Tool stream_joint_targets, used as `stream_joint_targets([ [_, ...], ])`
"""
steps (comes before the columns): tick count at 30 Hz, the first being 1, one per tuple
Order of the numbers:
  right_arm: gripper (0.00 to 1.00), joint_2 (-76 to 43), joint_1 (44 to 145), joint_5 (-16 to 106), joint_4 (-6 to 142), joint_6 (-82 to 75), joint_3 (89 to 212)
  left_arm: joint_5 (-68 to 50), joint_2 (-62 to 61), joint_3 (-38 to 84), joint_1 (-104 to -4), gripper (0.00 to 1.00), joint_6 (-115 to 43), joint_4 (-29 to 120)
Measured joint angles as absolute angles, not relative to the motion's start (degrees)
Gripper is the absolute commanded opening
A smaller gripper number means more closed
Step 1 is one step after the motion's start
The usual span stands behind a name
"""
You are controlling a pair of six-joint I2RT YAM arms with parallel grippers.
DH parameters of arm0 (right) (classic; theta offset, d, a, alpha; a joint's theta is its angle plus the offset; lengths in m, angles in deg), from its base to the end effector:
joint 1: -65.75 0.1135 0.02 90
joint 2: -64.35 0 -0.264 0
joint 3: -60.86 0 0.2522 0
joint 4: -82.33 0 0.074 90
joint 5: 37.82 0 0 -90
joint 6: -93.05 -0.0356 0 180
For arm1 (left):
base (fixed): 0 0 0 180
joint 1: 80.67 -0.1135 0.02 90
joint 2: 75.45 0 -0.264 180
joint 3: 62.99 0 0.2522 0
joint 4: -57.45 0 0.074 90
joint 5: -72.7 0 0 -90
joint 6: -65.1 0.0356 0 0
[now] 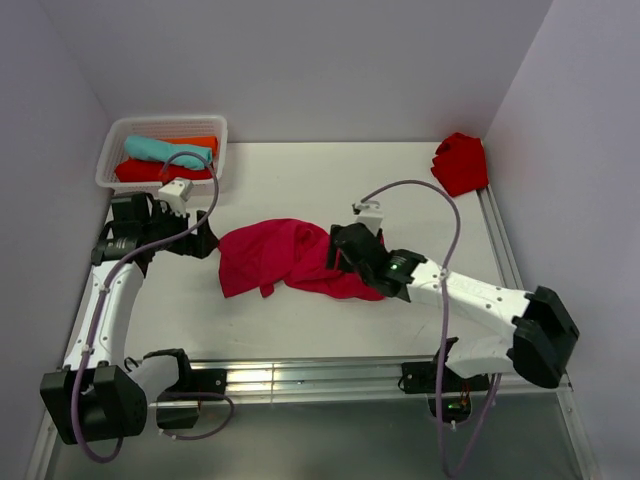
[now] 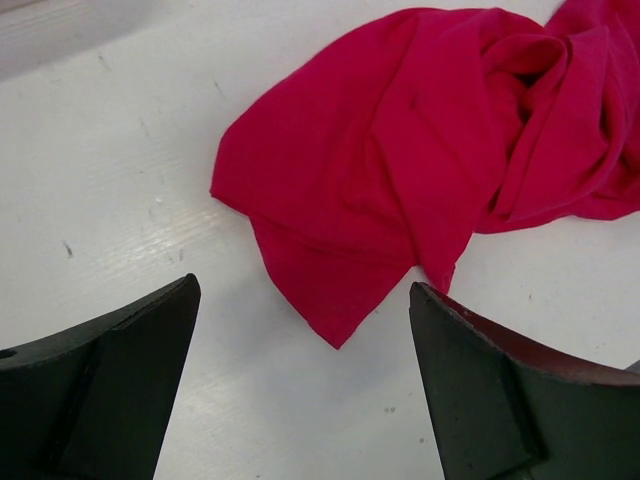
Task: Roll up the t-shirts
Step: Flatten the tshirt
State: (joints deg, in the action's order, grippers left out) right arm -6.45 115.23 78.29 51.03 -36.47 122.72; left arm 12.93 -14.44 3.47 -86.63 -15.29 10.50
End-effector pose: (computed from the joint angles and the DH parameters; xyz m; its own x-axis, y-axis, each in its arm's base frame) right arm 0.1829 0.1899 0.2552 -0.6192 0.1549 -0.7698 -0.0911 0.9595 0.2664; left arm 0.2222 0.0052 0.2990 -0.6022 0.0822 -0.7941 0.3913 0.8974 -0.2039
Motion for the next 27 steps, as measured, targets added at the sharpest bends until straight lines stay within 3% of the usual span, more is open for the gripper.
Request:
stream_joint_targets([
  [13,0.72,-28.6,125.3,82.1,47.3,-39.1,141.0,11.6,-11.9,3.4,-81.2,0.82,-14.4,9.9],
  [18,0.69,-30.1,124.3,83.2,44.8,-39.6,143.0,9.2,-10.0,3.5,-76.3,0.77,-13.6,9.8],
  [27,0.67,-29.9,123.9,83.8,42.7,-44.6,138.3,6.2,-4.6,4.5,-69.3,0.76,-13.6,10.0],
])
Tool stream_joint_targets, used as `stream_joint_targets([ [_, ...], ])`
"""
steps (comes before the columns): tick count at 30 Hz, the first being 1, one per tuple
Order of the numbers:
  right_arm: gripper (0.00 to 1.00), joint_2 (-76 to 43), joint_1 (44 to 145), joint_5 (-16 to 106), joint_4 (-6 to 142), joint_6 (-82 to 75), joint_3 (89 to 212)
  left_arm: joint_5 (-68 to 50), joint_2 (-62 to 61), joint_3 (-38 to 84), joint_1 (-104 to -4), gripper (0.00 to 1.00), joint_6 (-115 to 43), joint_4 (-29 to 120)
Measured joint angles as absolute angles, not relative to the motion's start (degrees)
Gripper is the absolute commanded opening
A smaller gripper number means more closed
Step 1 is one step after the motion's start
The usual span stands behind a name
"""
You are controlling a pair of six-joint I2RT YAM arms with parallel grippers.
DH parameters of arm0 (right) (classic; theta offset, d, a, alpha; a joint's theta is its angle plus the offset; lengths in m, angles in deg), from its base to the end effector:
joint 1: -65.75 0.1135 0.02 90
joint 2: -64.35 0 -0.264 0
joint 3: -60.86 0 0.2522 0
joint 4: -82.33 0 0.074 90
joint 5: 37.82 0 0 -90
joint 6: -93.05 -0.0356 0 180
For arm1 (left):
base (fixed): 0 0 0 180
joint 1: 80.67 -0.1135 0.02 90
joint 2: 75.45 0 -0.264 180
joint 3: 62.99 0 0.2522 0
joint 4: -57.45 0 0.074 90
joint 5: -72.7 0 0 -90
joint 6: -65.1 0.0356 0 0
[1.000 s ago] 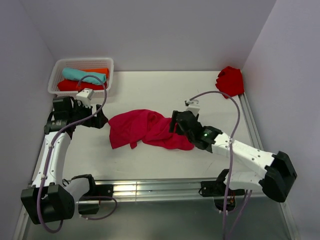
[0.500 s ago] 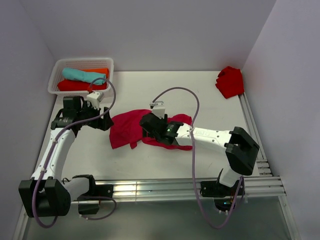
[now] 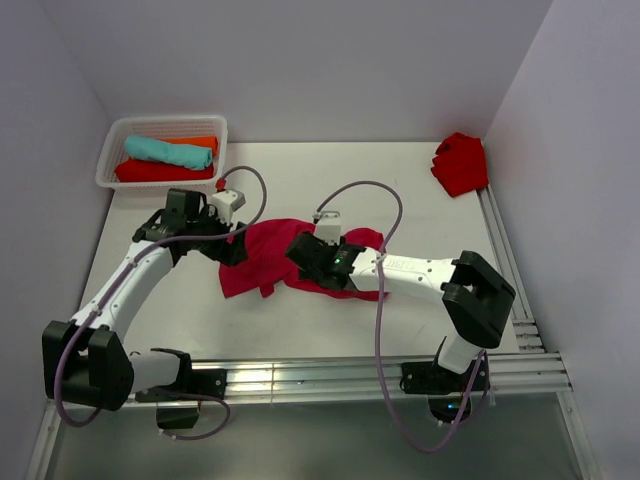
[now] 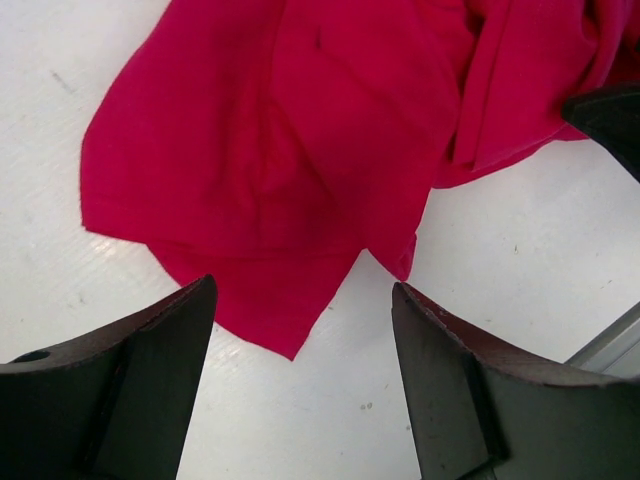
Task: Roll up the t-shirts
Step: Flatten the tshirt
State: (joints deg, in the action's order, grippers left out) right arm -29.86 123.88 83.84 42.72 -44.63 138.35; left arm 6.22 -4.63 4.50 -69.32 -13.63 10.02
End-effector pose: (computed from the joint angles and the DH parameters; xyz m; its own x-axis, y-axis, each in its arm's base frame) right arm 0.1947 0.2778 0.2174 -0.7167 0.0392 -0.6963 -0.0583 0.9916 0.1158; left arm 0.2448 -0.0636 0.2656 -0.6611 0.3155 -0.6808 0.5681 0.8031 -0.1795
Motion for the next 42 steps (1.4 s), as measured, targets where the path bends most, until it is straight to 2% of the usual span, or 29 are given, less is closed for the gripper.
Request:
stream_joint_targets([
  [6,0.65,-29.9,123.8,85.2,39.6,-47.6,137.8,3.6,-0.3,5.4,-63.3,0.77,-13.7,11.4],
  [10,0.51,-29.9,123.3,85.4,40.2,-48.8,136.6,2.2,4.1,6.2,-59.5,0.77,-13.6,12.3],
  [12,0.41,-29.9,122.6,85.4,40.3,-49.2,135.5,1.7,6.4,6.4,-58.0,0.77,-13.6,12.9],
  [13,0.32,-29.9,122.3,85.3,40.4,-49.5,135.0,1.4,7.4,6.5,-57.2,0.77,-13.6,13.1],
  [16,0.19,-29.8,121.0,85.1,40.7,-49.9,134.0,-0.4,10.0,6.6,-54.4,0.77,-13.6,14.0],
  [19,0.11,-29.0,120.0,85.0,41.0,-50.0,133.0,-2.1,13.0,7.2,-51.8,0.78,-13.6,15.1],
  [28,0.04,-20.2,117.0,85.2,41.1,-50.5,129.0,-5.3,17.1,7.9,-48.0,0.78,-13.6,17.1],
  [32,0.04,-17.4,115.4,85.1,41.1,-50.5,127.9,-8.5,17.1,7.9,-46.9,0.75,-13.6,17.8],
  [35,0.04,-15.7,114.5,85.2,41.0,-50.5,127.6,-11.1,17.1,7.4,-46.5,0.68,-13.5,18.6],
  [36,0.03,-15.3,114.2,85.1,41.1,-50.4,127.6,-12.0,17.1,7.0,-46.5,0.61,-13.5,18.9],
  [38,0.02,-14.6,113.8,85.1,41.0,-50.3,127.6,-13.5,17.1,6.4,-46.5,0.55,-13.4,19.1],
  [39,0.02,-14.3,113.5,85.1,41.0,-50.1,127.5,-14.3,17.1,6.2,-46.5,0.46,-13.2,19.0],
  [41,0.01,-13.4,113.0,85.2,40.9,-49.8,127.5,-16.0,16.9,5.6,-46.4,0.39,-13.1,19.1],
  [42,0.01,-13.0,112.6,85.1,40.8,-49.8,127.5,-16.8,16.8,5.4,-46.4,0.3,-13.0,19.1],
])
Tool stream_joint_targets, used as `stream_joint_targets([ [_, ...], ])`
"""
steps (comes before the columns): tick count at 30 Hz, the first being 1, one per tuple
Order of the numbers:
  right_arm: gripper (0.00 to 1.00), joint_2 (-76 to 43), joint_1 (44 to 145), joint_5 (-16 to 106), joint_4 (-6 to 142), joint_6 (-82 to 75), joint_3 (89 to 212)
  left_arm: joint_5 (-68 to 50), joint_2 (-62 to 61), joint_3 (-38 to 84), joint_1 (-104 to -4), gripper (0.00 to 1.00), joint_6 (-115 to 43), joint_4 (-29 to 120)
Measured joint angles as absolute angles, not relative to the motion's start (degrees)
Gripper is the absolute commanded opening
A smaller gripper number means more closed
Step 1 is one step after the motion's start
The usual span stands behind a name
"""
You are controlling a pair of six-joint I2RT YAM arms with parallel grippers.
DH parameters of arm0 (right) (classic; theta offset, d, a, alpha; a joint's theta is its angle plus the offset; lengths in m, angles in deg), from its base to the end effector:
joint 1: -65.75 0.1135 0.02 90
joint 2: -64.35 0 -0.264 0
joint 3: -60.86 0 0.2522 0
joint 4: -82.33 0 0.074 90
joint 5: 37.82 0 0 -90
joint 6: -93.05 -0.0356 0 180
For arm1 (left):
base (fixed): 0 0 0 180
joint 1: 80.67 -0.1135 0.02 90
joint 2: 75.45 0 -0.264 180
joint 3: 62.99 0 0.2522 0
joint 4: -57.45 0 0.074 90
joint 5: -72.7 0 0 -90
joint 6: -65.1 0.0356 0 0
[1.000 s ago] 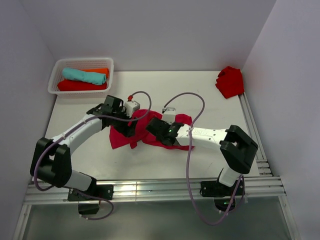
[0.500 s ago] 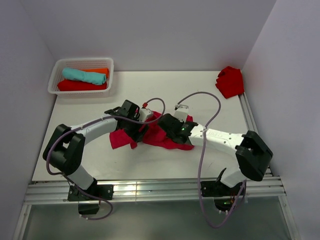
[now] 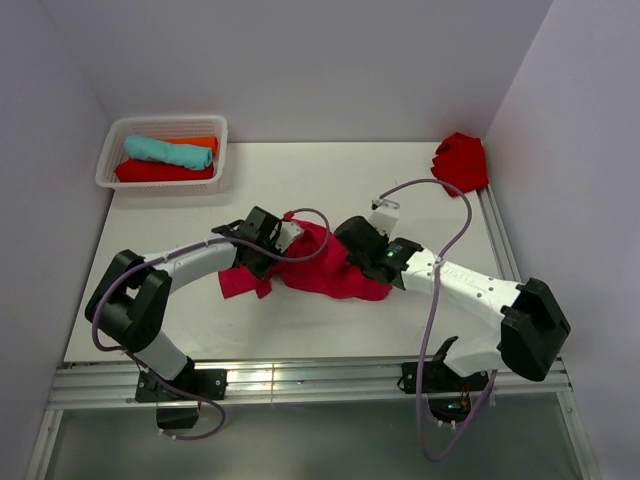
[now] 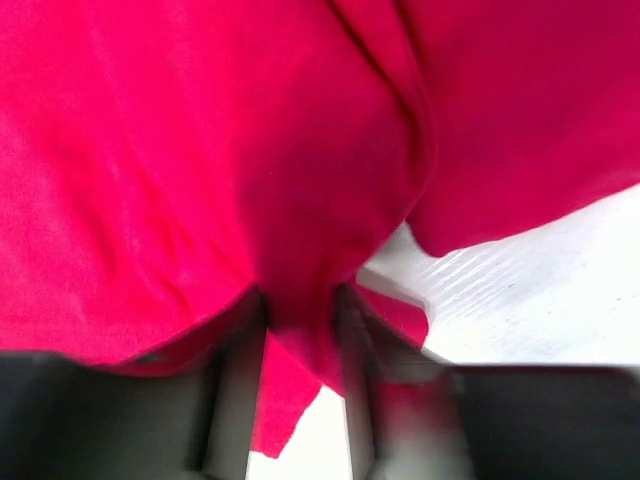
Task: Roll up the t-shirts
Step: Flatten the tshirt
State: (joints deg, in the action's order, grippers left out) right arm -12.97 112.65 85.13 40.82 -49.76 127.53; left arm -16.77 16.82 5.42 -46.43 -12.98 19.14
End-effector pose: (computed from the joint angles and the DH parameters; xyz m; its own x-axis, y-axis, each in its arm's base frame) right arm 0.2011 0.1866 0.2424 -0.6327 0.3023 -0.7130 0.1973 0.9532 0.2291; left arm 0.2580 -0.1760 0.1784 -0.5984 0.6571 -0.4585 0.7050 0.7037 0.0884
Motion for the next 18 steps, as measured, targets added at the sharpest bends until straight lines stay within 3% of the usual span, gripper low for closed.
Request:
stream_joint_targets([
  [6,0.0,-7.8,109.2,85.1,40.3,-48.0,127.4,-19.3,13.9,5.1,-46.4,0.06,-12.4,18.7],
  [8,0.0,-5.7,107.6,85.1,40.1,-47.1,127.4,-20.0,12.0,5.4,-46.4,0.03,-12.3,18.0],
  [18,0.0,4.5,97.6,84.2,36.6,-40.9,128.4,-19.5,6.5,17.9,-54.0,0.04,-11.3,10.9],
])
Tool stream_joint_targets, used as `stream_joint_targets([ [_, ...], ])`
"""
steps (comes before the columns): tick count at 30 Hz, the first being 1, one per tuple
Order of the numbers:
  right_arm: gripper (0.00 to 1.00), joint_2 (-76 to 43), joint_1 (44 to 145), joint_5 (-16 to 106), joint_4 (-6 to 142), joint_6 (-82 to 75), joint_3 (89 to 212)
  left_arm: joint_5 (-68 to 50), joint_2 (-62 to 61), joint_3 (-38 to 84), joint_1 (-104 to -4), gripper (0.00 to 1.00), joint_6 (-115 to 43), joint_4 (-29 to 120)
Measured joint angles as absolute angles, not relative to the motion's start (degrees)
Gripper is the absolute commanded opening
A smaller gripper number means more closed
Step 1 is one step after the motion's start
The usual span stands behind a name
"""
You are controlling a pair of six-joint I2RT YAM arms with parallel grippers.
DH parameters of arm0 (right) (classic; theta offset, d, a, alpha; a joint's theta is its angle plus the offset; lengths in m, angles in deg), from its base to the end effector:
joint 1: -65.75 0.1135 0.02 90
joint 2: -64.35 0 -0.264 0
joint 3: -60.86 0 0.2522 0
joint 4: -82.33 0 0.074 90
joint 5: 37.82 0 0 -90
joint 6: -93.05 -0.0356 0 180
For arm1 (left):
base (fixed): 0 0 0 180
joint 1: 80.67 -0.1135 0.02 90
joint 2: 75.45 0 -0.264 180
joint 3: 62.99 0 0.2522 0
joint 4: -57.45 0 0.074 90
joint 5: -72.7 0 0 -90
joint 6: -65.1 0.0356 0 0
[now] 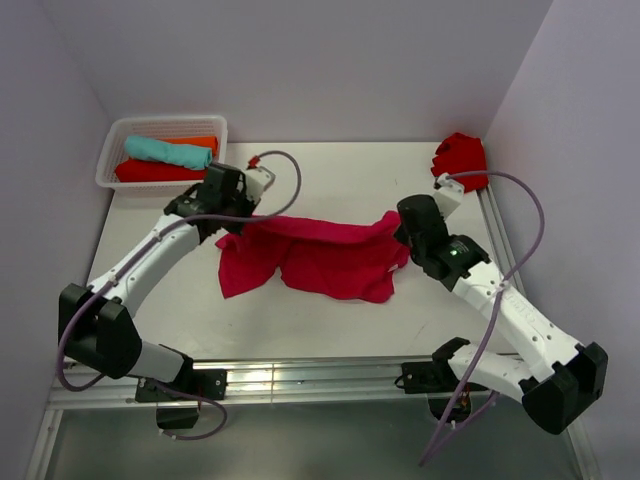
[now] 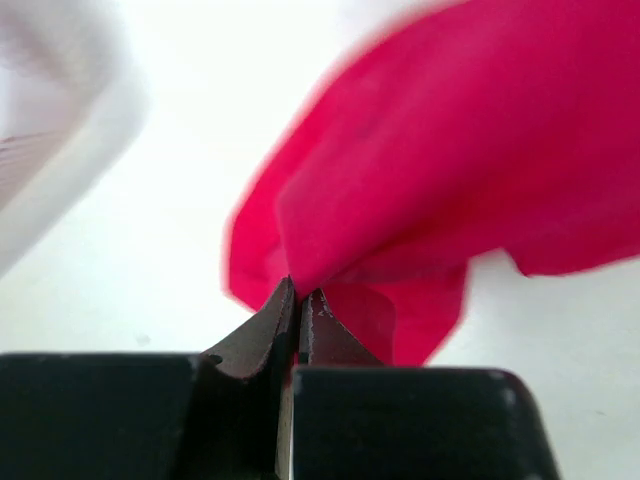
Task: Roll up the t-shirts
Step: Flatten the tshirt
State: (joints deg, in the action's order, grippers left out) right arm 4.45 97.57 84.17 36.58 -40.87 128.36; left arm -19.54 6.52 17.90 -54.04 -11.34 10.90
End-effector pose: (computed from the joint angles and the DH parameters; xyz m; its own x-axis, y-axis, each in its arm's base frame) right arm 0.1965 0.0997 0.3109 -0.4427 0.4177 -0.7934 0.2970 0.9032 0.3098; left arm 0.2770 -0.1373 0.2892 -0.5425 0.5341 -0.6484 0.5674 0.8022 0.1861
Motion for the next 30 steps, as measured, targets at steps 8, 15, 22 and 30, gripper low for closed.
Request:
stream_joint_targets([
  [8,0.0,7.7,91.6,82.0,34.1,-36.2,136.4,-17.0,4.1,25.2,-63.7,0.06,-9.0,6.9],
  [15,0.0,7.6,90.0,80.1,31.6,-32.8,145.6,-14.7,3.5,31.6,-65.8,0.02,-8.1,4.8],
  [22,0.0,7.6,89.7,79.5,30.0,-29.7,155.4,-13.8,0.4,36.6,-66.4,0.0,-8.1,5.5],
  [30,0.0,12.4,89.7,76.6,30.5,-26.2,157.3,-13.9,-6.4,40.7,-66.4,0.0,-8.4,7.6],
])
